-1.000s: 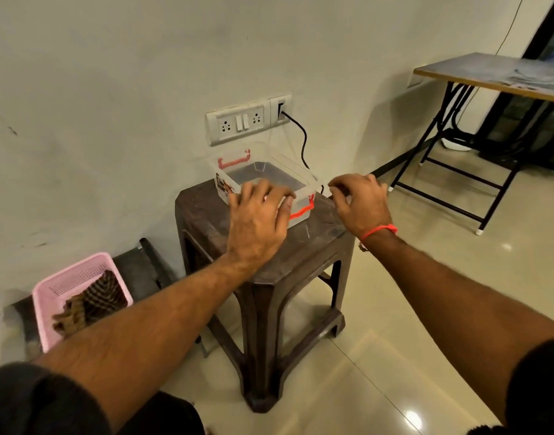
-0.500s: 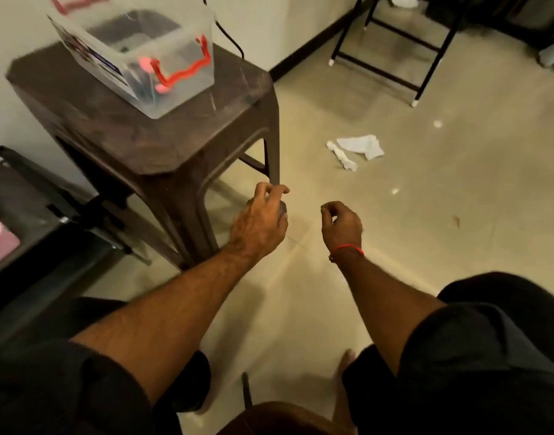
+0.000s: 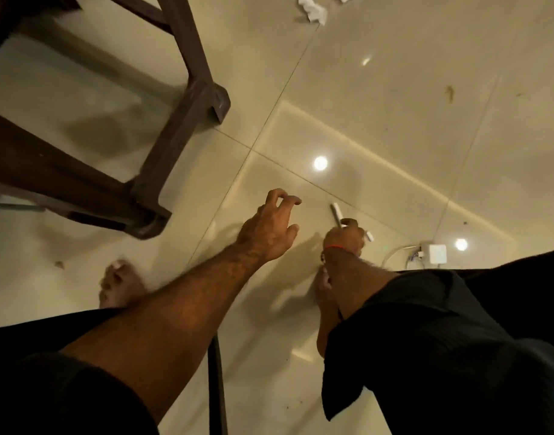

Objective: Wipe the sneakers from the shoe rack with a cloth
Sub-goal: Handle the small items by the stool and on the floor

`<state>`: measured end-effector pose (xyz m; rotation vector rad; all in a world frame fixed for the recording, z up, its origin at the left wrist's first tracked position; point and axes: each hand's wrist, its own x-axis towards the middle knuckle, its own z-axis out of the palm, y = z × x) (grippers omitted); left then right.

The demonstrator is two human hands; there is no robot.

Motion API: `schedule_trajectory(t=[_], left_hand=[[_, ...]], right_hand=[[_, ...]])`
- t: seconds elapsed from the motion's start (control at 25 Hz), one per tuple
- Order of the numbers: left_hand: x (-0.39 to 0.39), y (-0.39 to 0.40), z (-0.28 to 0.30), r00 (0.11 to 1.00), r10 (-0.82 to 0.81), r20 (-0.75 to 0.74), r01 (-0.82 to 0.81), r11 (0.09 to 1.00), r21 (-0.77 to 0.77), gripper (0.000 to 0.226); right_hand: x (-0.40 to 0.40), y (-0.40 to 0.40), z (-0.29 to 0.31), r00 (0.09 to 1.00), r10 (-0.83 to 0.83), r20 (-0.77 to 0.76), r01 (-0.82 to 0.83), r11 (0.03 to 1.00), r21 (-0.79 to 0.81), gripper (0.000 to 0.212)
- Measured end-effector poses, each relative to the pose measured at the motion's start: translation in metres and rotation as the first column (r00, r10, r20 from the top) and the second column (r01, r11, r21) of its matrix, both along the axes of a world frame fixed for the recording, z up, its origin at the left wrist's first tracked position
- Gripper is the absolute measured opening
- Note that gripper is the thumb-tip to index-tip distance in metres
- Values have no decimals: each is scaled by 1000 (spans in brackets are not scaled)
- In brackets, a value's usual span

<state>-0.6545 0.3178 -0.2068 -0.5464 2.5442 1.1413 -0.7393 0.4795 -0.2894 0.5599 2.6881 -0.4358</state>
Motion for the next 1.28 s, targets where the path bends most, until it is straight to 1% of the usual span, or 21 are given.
schedule_trajectory(t=[0.08, 0.16, 0.32, 0.4, 0.48, 0.52, 0.56, 0.64, 0.72, 0.8, 0.84, 0.92, 0.96, 1.0, 1.08, 1.16, 1.28], left_hand=[[6, 4, -12, 1000, 6, 27, -7, 1000, 27, 46], [14, 5, -24, 999, 8, 40, -10, 999, 43, 43], [29, 2, -44, 994, 40, 103, -46, 997, 62, 38], [33, -1, -50, 992, 55, 111, -63, 996, 65, 36], [35, -7, -55, 992, 79, 103, -86, 994, 63, 35], [35, -9, -55, 990, 98, 102, -105, 992, 65, 34], [36, -14, -55, 987, 122, 108, -130, 989, 68, 33], [34, -22, -51, 977, 188, 105, -196, 978, 69, 32], [30, -33, -38, 961, 263, 84, -267, 963, 46, 31], [25, -47, -20, 951, 308, 37, -308, 951, 6, 31], [22, -55, -9, 947, 322, 11, -322, 947, -15, 31], [21, -73, 14, 940, 338, -52, -341, 939, -52, 30], [23, -82, 28, 936, 339, -92, -346, 935, -73, 30], [26, -91, 42, 934, 332, -135, -346, 933, -97, 30], [31, -107, 73, 922, 302, -242, -343, 927, -150, 31], [38, -121, 111, 896, 244, -371, -332, 923, -195, 31], [48, -134, 175, 797, 136, -589, -326, 917, -229, 24]], right_hand=[[-7, 15, -10, 1000, -6, 28, 4, 997, 77, 35], [-21, 27, -20, 998, -16, 62, 10, 995, 97, 38], [-36, 32, -49, 975, 84, 204, -107, 989, 104, 41], [-34, 25, -59, 951, 127, 282, -163, 981, 108, 37], [-33, 15, -66, 939, 129, 319, -172, 979, 110, 29], [-32, 11, -67, 941, 116, 318, -151, 985, 87, 26], [-29, 4, -67, 946, 87, 313, -102, 994, 32, 24], [-24, -18, -59, 967, 33, 253, 12, 985, -174, 23], [-20, -51, -45, 985, 6, 175, 65, 914, -400, 24], [-16, -88, -21, 989, -23, 149, 109, 788, -606, 26], [-15, -106, -6, 986, -22, 167, 133, 710, -692, 36], [-13, -135, 28, 982, 35, 184, 134, 554, -822, 65], [-10, -148, 50, 982, 82, 170, 110, 484, -868, 75], [-7, -159, 71, 982, 122, 141, 77, 426, -901, 80], [-6, -177, 112, 988, 140, 71, 23, 321, -947, 76], [-4, -190, 155, 995, 96, -6, -29, 235, -972, 64], [-6, -206, 221, 987, 48, -155, -160, 129, -979, 40]])
